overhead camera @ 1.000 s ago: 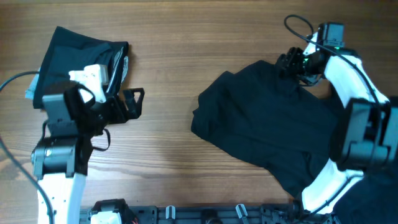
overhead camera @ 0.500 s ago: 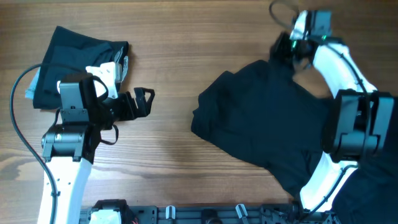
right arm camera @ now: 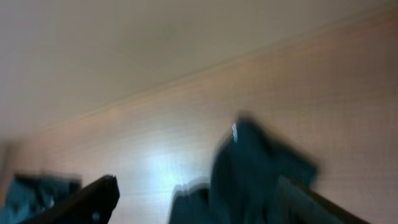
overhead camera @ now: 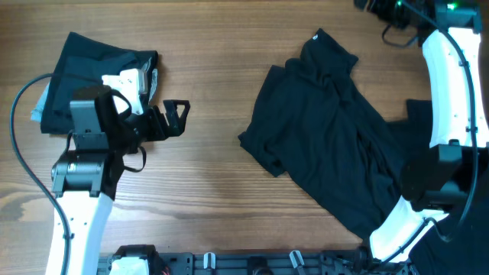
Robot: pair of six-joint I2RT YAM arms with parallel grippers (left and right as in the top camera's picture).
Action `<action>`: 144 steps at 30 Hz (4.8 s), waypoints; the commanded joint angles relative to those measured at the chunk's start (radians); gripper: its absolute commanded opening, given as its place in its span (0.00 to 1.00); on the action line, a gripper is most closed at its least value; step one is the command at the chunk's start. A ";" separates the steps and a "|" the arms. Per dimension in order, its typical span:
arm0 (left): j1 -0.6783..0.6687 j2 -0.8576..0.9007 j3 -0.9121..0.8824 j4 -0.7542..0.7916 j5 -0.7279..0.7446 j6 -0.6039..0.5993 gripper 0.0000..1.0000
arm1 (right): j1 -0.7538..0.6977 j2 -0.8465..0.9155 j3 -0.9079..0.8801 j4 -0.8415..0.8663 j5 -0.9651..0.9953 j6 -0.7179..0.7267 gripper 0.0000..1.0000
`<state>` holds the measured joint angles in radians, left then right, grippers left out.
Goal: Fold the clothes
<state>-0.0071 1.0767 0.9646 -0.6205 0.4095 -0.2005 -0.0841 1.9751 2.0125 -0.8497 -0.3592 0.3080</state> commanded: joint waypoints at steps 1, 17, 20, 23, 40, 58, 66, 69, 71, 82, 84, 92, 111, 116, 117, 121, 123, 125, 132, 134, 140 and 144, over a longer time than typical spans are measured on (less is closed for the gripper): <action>-0.048 0.093 0.012 0.006 0.015 -0.019 1.00 | 0.024 0.007 0.000 -0.135 -0.072 -0.120 0.81; -0.461 0.693 0.012 0.328 -0.047 -0.064 0.69 | 0.039 -0.036 0.000 -0.304 -0.166 -0.171 0.76; -0.461 0.733 0.012 0.357 -0.023 -0.077 0.40 | 0.039 -0.036 0.000 -0.304 -0.166 -0.171 0.76; -0.462 0.742 0.012 0.359 -0.002 -0.077 0.12 | 0.039 -0.036 0.000 -0.303 -0.166 -0.170 0.75; 0.176 0.215 0.161 -0.190 -0.203 -0.090 0.04 | 0.033 -0.021 -0.039 -0.473 0.141 -0.064 0.78; 0.139 0.202 0.161 -0.274 -0.197 -0.065 0.38 | 0.403 -0.015 -0.637 -0.121 0.285 -0.042 0.63; 0.108 0.202 0.161 -0.246 -0.197 -0.065 0.40 | 0.348 -0.049 -0.607 -0.020 0.294 -0.031 0.04; 0.108 0.202 0.161 -0.243 -0.197 -0.065 0.40 | 0.221 -0.080 -0.414 0.040 0.280 -0.017 0.04; 0.108 0.202 0.161 -0.239 -0.197 -0.066 0.40 | 0.166 -0.080 -0.330 0.090 0.245 -0.017 0.04; 0.039 0.203 0.161 -0.201 -0.198 -0.065 0.58 | 0.032 -0.080 -0.298 -0.185 0.105 -0.045 0.74; 0.030 0.207 0.161 -0.198 -0.198 -0.064 0.59 | 0.061 -0.080 -0.327 -0.275 0.095 -0.047 0.68; 0.030 0.233 0.161 -0.204 -0.198 -0.042 0.61 | 0.284 -0.079 -0.714 -0.013 0.095 -0.039 0.65; 0.030 0.233 0.161 -0.212 -0.198 -0.042 0.62 | -0.083 -0.153 -0.424 -0.041 0.126 0.030 0.64; 0.029 0.238 0.160 -0.285 -0.197 -0.042 0.64 | 0.004 -0.153 -0.494 -0.214 0.086 -0.047 0.62; 0.023 0.245 0.159 -0.306 -0.197 -0.041 0.63 | 0.033 -0.153 -0.509 -0.212 0.084 -0.059 0.61; -0.036 0.301 0.109 -0.349 -0.198 -0.039 0.61 | 0.117 -0.152 -0.542 -0.190 0.089 -0.064 0.61; -0.077 0.346 0.060 -0.323 -0.198 -0.040 0.62 | 0.138 -0.152 -0.542 -0.177 0.089 -0.062 0.61; -0.112 0.412 0.027 -0.259 -0.206 -0.039 0.64 | 0.145 -0.152 -0.542 -0.168 0.089 -0.050 0.61; -0.126 0.601 0.026 0.057 -0.277 -0.043 0.04 | 0.142 -0.152 -0.542 -0.155 0.088 -0.043 0.62; -0.124 0.601 0.051 0.197 -0.276 -0.047 0.04 | 0.142 -0.152 -0.542 -0.149 0.088 -0.043 0.61; -0.124 0.601 0.345 0.378 -0.138 -0.081 0.04 | 0.142 -0.152 -0.542 -0.126 0.089 -0.036 0.61; -0.124 0.601 0.425 0.329 -0.187 -0.065 0.54 | 0.142 -0.152 -0.542 -0.123 0.089 -0.036 0.64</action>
<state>-0.1310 1.6821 1.3685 -0.2409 0.2298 -0.2691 0.0608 1.8248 1.4757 -0.9787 -0.2619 0.2646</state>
